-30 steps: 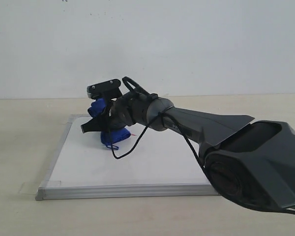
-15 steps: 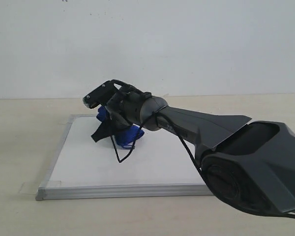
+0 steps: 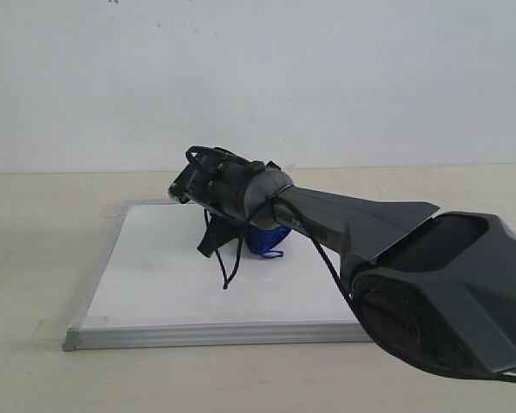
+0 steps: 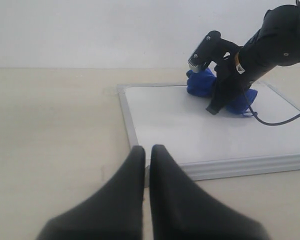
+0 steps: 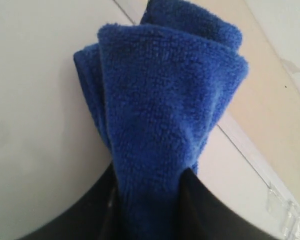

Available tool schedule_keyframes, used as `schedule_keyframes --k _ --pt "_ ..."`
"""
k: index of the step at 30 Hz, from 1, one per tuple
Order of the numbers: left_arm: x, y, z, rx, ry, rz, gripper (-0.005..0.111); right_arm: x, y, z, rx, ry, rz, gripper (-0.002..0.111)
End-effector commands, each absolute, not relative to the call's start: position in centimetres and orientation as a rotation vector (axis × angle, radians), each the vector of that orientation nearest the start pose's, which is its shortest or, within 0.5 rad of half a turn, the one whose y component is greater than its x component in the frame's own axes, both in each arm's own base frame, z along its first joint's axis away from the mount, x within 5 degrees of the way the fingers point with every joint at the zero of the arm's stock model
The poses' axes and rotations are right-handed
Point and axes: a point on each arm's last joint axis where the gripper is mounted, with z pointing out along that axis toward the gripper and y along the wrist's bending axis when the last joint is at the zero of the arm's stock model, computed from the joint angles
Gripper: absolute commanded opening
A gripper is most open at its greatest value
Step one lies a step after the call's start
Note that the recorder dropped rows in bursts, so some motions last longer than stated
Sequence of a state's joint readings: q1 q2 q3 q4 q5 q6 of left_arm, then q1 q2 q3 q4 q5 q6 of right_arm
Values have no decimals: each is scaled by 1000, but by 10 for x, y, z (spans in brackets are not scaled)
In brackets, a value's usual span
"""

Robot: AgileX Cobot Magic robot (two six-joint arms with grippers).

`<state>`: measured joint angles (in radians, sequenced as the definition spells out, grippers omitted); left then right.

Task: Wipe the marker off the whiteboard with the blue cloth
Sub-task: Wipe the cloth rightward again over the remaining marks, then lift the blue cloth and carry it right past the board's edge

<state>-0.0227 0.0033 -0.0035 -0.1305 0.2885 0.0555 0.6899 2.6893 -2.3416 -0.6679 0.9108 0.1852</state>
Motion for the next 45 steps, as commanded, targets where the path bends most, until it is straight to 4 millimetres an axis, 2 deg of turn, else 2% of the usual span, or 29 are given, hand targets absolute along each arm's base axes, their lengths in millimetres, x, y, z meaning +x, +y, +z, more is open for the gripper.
schedule_keyframes --k 1,6,14,19,22,26,34,37,42,45 --pt "55 -5 188 -12 1767 -95 4 450 294 57 -1022 2513 -677 0" --pt "55 -5 188 -12 1767 -95 4 450 301 54 -1008 2517 -553 0" --pt "55 -5 188 -12 1767 -95 4 437 337 52 -1126 2518 40 0" --pt "55 -5 188 -12 1767 -95 4 428 356 74 -1275 2386 315 0" --pt "55 -5 188 -12 1767 -95 4 426 364 110 -1279 2298 422 0" --pt "55 -5 188 -12 1767 -95 4 422 364 146 -1281 2254 439 0" --pt "55 -5 188 -12 1767 -95 4 398 348 189 -1459 2376 402 0" --pt "55 -5 188 -12 1767 -95 4 394 339 202 -1449 2445 337 0" --pt "55 -5 188 -12 1767 -95 4 399 324 225 -1334 2461 124 0" --pt "55 -5 188 -12 1767 -95 4 395 310 243 -1287 2471 71 0"
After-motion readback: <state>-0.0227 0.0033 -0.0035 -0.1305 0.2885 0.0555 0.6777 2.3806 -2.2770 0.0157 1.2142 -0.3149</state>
